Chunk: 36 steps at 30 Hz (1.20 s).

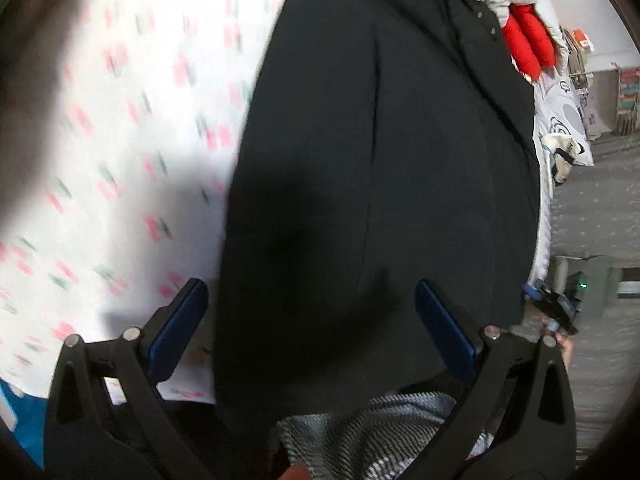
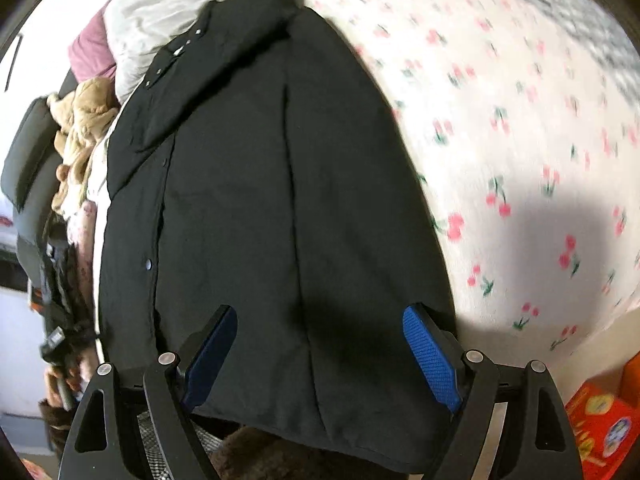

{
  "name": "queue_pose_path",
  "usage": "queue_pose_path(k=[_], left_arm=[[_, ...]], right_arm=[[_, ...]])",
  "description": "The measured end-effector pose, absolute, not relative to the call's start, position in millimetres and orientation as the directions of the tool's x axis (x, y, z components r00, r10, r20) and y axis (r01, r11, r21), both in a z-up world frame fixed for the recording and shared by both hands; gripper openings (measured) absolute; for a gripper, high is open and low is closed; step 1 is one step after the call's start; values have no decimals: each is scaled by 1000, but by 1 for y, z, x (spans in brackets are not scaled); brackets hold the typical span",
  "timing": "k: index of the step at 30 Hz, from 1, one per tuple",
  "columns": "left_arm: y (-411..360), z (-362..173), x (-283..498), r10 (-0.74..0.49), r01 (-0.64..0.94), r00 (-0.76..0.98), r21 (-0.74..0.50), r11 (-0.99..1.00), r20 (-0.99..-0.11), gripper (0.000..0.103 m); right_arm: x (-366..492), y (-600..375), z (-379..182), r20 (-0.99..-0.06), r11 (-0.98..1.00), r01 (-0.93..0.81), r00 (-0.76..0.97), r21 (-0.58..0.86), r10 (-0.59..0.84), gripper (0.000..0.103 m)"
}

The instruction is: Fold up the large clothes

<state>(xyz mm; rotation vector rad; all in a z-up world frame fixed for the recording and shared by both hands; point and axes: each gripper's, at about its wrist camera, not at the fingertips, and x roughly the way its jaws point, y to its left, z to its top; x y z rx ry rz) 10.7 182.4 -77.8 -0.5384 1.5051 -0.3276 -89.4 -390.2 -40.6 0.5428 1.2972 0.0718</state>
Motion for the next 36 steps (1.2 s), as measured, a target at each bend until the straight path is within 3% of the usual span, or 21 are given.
queue_pose_path(k=[3,6,8,10,11,12,15,20,23,27,28,30,31,32,36], left_arm=[[171,-81,5,-511,-96,40,-513,853,-858,101],[156,-79,-1,-511,-47,30,-512,858,-859,100],[147,-77,-3,-474,-13,35,-474,880,-880,97],[141,-74,-6,-456,8,40,-457,890,-889,87],[139,-72,-7,-457,6,47,-457,889,-888,74],[139,-69,-9,-456,2,59,-457,889,-888,54],[134,-55,-13,-491,20,120,-492,870,-863,21],[123,7,-15,-612,124,300,-606,786,-732,16],[120,49,-16,-656,188,389,-641,744,-647,15],[116,76,-20,-641,236,440,-608,758,-629,15],[114,74,-20,-632,239,435,-594,768,-642,16],[110,62,-16,-598,218,406,-562,798,-691,16],[117,55,-15,-582,206,397,-549,810,-710,16],[119,47,-15,-565,190,384,-536,822,-730,17],[129,24,-16,-532,150,358,-515,844,-767,17]], right_arm=[[-91,-391,-47,-868,844,254,298,473,397,81],[-91,-387,-53,-853,825,250,284,507,438,69],[-92,-387,-58,-858,824,265,276,500,432,53],[-93,-390,-62,-862,822,282,274,496,426,38],[-95,-391,-62,-862,821,283,277,496,425,22],[-96,-391,-61,-842,803,277,293,528,453,10],[-100,-390,-45,-791,774,232,362,589,494,4],[-91,-381,25,-621,702,100,564,705,544,1],[-86,-375,76,-561,718,19,640,696,526,1],[-91,-367,110,-685,866,35,628,499,370,8],[-91,-368,104,-719,870,52,588,491,371,25],[-94,-368,81,-797,893,94,499,440,340,46],[-97,-372,71,-817,898,109,474,425,329,73],[-101,-374,57,-834,900,134,452,414,316,80],[-120,-405,5,-884,891,245,380,382,274,80]])
